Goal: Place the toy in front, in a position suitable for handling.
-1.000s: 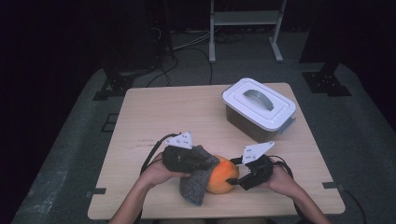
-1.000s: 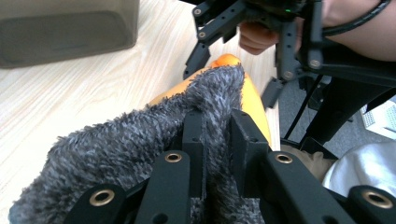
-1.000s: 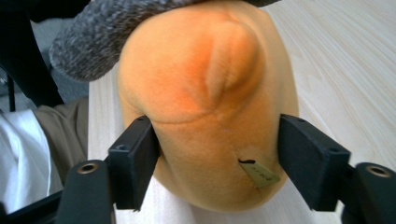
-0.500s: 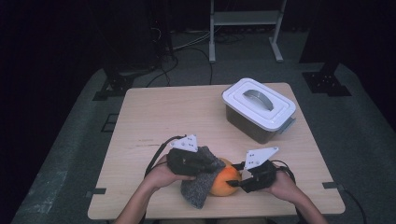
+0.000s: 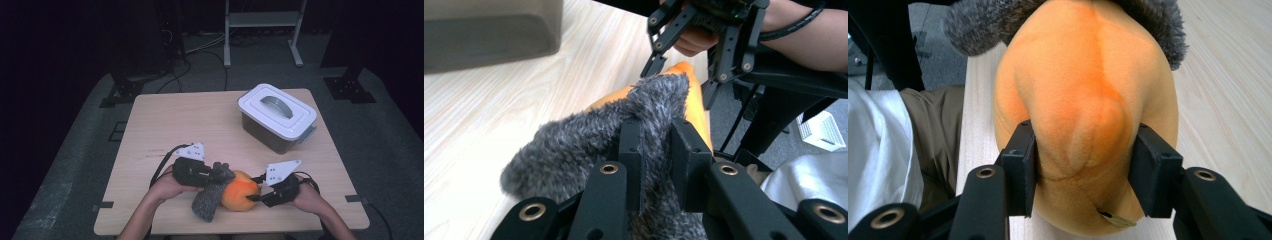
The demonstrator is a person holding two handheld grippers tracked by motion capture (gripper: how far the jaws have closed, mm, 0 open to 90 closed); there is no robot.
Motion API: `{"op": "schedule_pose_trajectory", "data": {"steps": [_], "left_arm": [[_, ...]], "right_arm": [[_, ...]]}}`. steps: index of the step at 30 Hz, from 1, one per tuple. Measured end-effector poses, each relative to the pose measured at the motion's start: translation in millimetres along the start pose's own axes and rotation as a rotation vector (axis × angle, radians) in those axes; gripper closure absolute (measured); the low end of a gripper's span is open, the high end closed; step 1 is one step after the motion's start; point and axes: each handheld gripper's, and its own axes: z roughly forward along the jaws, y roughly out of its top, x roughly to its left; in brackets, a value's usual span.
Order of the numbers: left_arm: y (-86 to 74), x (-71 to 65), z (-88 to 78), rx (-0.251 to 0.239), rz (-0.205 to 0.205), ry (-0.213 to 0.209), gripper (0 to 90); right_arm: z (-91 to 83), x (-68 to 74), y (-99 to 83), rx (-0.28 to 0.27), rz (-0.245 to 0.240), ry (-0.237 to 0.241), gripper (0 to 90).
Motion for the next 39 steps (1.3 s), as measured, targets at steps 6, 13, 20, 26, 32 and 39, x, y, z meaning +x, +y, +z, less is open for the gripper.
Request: {"op": "schedule_pose_trajectory", "data": {"steps": [6,13,20,26,32,39], "left_arm": [[13.2,-6.0,13.0,0.023,0.045,-0.034,77.4],[6.4,-0.6,6.2,0.078,0.037,0.035,80.8],[-8.4,7.4,-5.0,0.049,-0.008,0.051,81.0],[2.7,1.7,4.0,0.043,0.024,0.014,81.0],[11.7,-2.5,13.9,0.041,0.040,-0.013,80.9],[9.8,-7.6,13.5,0.105,0.071,0.033,80.9]], "right_arm": [[10.2,-1.3,11.3,-0.007,-0.055,0.023,50.5],[7.4,-5.4,8.3,-0.004,-0.086,0.019,53.3],[2.7,-6.1,2.7,-0.006,-0.089,0.026,53.5],[7.5,-6.1,8.8,0.001,-0.118,0.036,53.7],[13.0,-6.8,13.6,-0.015,-0.121,0.039,53.5],[8.7,-2.8,7.0,-0.023,-0.119,0.027,54.1]]}}
